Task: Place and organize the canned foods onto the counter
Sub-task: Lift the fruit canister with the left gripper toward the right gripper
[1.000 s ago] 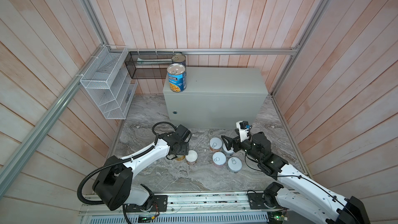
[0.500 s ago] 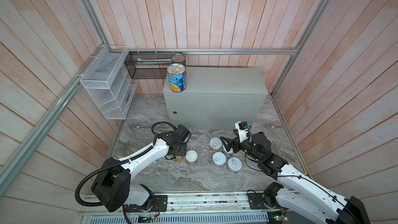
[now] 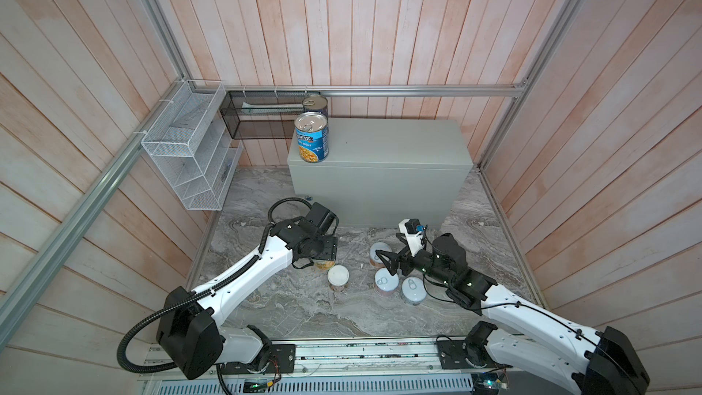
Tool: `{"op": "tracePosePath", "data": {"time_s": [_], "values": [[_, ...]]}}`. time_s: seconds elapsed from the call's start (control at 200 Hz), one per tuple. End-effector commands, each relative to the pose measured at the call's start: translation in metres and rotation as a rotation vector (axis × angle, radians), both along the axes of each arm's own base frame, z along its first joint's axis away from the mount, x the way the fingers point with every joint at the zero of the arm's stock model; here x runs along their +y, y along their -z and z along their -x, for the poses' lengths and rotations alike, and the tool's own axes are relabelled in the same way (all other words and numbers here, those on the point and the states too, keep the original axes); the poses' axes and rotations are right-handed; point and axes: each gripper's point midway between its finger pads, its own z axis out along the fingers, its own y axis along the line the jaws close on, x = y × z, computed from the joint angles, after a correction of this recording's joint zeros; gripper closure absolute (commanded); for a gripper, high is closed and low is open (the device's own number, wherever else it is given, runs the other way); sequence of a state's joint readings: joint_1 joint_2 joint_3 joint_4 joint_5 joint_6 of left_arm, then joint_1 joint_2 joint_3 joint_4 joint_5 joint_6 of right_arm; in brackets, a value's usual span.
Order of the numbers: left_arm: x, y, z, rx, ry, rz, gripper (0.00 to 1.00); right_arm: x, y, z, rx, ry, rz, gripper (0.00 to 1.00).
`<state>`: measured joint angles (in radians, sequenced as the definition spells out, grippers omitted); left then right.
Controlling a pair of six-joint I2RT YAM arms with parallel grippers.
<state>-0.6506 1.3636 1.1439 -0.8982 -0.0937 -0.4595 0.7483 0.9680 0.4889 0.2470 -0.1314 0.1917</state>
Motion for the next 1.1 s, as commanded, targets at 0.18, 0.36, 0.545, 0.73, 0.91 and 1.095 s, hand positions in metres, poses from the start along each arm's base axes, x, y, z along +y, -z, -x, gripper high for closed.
{"op": "tracePosePath", "data": {"time_s": [0.18, 0.36, 0.545, 0.73, 0.91, 1.095], "values": [[-0.052, -0.052, -0.016, -0.117, 0.104, 0.177, 0.47, 0.015, -0.008, 0.007, -0.065, -0.038, -0.014, 0.02], [-0.077, -0.07, -0.021, -0.148, 0.152, 0.246, 0.47, 0.019, -0.008, 0.012, -0.088, -0.048, -0.023, 0.02], [-0.094, -0.083, -0.021, -0.159, 0.208, 0.271, 0.48, 0.016, -0.008, 0.014, -0.13, -0.038, -0.036, 0.02], [-0.109, -0.093, -0.016, -0.161, 0.267, 0.272, 0.48, 0.014, -0.011, 0.018, -0.175, -0.054, -0.032, 0.02], [-0.124, -0.098, -0.006, -0.142, 0.323, 0.293, 0.48, 0.015, -0.014, 0.02, -0.219, -0.069, -0.026, 0.02], [-0.135, -0.1, 0.003, -0.129, 0.363, 0.324, 0.48, 0.012, -0.017, 0.014, -0.247, -0.04, -0.005, 0.02]]}}
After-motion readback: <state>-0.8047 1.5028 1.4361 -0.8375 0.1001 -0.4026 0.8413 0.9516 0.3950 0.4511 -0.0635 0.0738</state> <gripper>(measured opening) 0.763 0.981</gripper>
